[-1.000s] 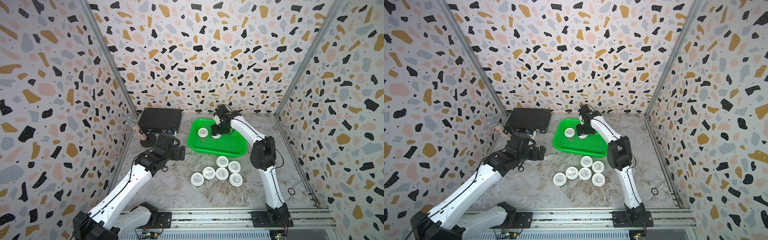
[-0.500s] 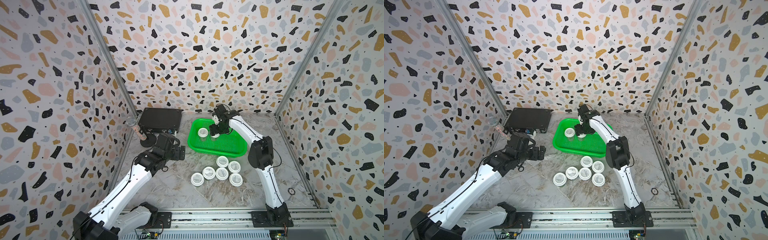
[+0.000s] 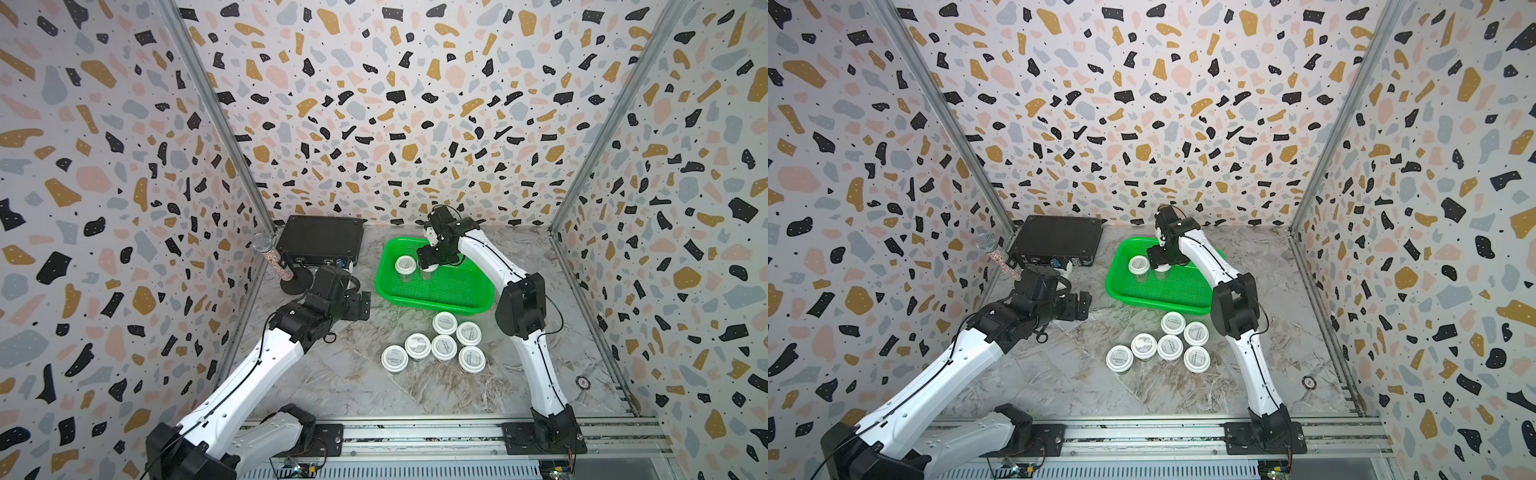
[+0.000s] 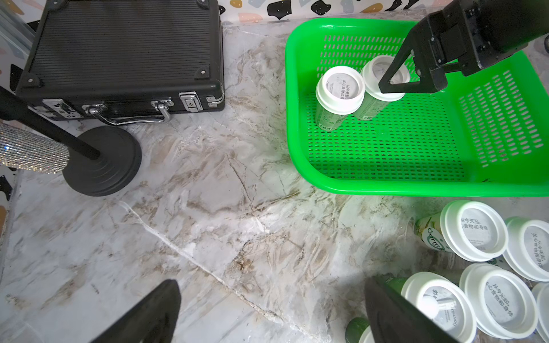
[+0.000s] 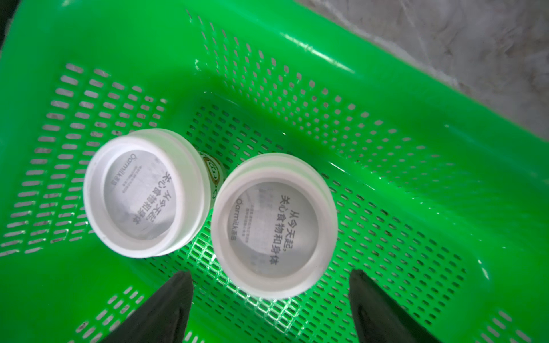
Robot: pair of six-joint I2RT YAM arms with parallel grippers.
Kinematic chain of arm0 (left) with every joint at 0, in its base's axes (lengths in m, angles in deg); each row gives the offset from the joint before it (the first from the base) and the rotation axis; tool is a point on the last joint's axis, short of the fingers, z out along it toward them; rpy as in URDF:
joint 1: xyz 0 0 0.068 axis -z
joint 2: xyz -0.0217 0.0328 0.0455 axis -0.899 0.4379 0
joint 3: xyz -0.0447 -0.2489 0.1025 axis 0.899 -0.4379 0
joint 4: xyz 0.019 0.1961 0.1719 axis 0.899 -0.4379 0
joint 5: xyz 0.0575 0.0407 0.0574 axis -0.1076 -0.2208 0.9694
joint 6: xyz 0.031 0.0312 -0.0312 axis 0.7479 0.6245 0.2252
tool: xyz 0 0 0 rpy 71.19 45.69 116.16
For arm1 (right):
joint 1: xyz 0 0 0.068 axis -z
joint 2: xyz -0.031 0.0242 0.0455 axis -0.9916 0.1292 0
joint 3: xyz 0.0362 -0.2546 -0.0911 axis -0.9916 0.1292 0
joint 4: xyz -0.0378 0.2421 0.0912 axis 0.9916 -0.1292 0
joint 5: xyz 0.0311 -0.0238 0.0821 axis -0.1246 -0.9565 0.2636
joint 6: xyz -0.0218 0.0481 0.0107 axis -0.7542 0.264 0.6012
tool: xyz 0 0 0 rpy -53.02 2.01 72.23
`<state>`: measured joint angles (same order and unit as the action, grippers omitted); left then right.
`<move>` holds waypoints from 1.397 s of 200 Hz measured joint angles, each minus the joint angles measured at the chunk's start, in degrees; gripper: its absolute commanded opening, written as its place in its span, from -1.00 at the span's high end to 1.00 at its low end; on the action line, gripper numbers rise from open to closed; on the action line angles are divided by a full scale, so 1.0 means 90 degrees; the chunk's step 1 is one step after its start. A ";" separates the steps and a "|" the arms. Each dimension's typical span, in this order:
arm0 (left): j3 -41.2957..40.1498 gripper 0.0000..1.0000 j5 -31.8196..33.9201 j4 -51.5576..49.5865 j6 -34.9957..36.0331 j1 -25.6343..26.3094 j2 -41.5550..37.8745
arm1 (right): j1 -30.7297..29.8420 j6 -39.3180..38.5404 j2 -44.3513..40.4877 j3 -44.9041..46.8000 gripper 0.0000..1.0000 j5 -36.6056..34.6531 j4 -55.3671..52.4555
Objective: Put the yogurt in the basket
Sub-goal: Place the yogurt in the basket, then pick up the yogurt from the center of the board.
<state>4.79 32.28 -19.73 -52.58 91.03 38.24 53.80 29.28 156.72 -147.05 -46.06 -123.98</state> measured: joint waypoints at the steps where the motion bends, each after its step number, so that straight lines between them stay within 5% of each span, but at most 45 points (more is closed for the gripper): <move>1: 0.0000 -0.99 -0.0005 0.0002 0.0000 0.0000 0.0000 | 0.0000 -0.0002 -0.0005 0.0000 -0.75 -0.0005 -0.0002; 71: 0.0000 -0.98 -0.0282 0.0010 0.0068 0.0000 0.0080 | 0.0000 -0.0304 -0.1409 0.0546 -0.74 -0.0080 0.0015; 124: 0.0000 -0.97 -0.0906 0.0005 0.0138 0.0136 0.0182 | 0.0012 -0.0610 -0.3424 0.3160 -0.73 0.0151 0.0865; 216: -0.0843 -1.00 -0.0544 -0.0478 -0.0760 0.2591 -0.0010 | 0.0199 -0.0760 -0.5127 0.5061 -0.75 0.0080 0.1503; 279: -0.1042 -0.94 -0.0092 -0.0508 -0.1090 0.3395 0.0542 | 0.0299 -0.0755 -0.5627 0.5523 -0.75 0.0032 0.1552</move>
<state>-4.59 31.45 -24.29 -62.39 121.59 43.11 56.49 22.48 106.08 -97.35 -45.77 -110.01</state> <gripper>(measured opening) 0.977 0.875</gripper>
